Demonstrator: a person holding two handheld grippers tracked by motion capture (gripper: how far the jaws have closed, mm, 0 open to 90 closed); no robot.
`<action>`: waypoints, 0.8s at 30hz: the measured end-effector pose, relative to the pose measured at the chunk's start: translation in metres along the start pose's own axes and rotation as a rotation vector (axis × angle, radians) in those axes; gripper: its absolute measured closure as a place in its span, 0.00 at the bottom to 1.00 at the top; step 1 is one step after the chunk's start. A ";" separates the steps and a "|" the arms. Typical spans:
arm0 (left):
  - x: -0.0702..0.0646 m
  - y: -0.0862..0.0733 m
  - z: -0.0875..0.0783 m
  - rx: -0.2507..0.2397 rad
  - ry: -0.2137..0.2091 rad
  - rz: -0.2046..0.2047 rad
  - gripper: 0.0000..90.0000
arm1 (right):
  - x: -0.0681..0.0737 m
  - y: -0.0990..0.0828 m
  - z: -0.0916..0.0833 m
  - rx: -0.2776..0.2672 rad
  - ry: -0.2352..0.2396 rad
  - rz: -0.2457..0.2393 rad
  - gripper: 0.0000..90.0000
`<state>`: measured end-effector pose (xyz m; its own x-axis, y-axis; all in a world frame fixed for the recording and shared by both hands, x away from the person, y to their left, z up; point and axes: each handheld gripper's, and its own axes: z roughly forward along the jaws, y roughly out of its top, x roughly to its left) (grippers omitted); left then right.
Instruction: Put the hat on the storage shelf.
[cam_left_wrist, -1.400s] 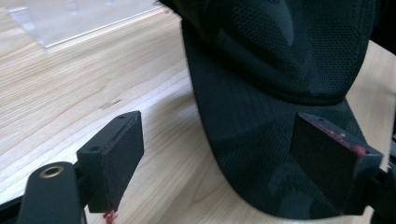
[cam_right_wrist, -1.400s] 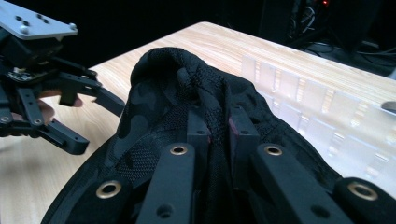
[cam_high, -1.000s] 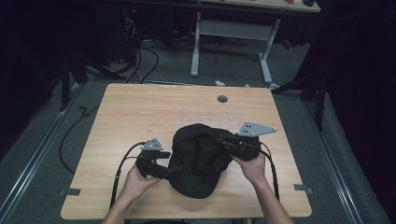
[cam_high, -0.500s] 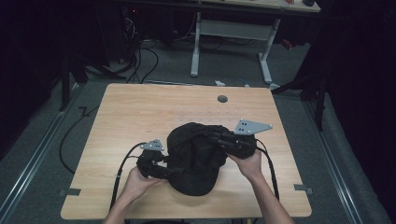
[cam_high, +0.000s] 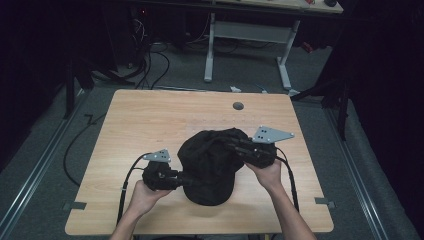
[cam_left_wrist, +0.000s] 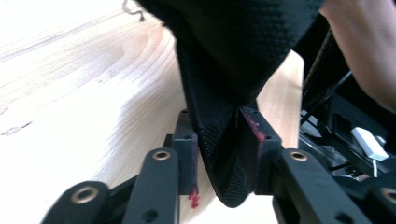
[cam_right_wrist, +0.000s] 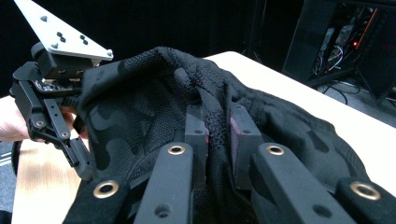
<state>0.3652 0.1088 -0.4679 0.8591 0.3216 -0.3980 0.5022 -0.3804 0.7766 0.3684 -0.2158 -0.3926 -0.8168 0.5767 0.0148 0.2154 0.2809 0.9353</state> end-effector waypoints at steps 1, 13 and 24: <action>-0.001 0.001 -0.001 -0.001 -0.008 -0.002 0.80 | 0.000 0.000 0.000 0.000 0.000 0.000 0.89; -0.005 0.006 -0.016 -0.072 -0.100 -0.006 0.96 | 0.002 0.008 -0.002 -0.020 -0.010 -0.003 0.80; -0.005 0.006 -0.021 -0.107 -0.043 -0.004 0.96 | -0.002 -0.001 -0.006 -0.025 -0.092 0.059 0.44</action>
<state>0.3618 0.1232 -0.4504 0.8619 0.2849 -0.4195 0.4939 -0.2840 0.8218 0.3665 -0.2217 -0.3914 -0.7502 0.6601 0.0391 0.2477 0.2257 0.9422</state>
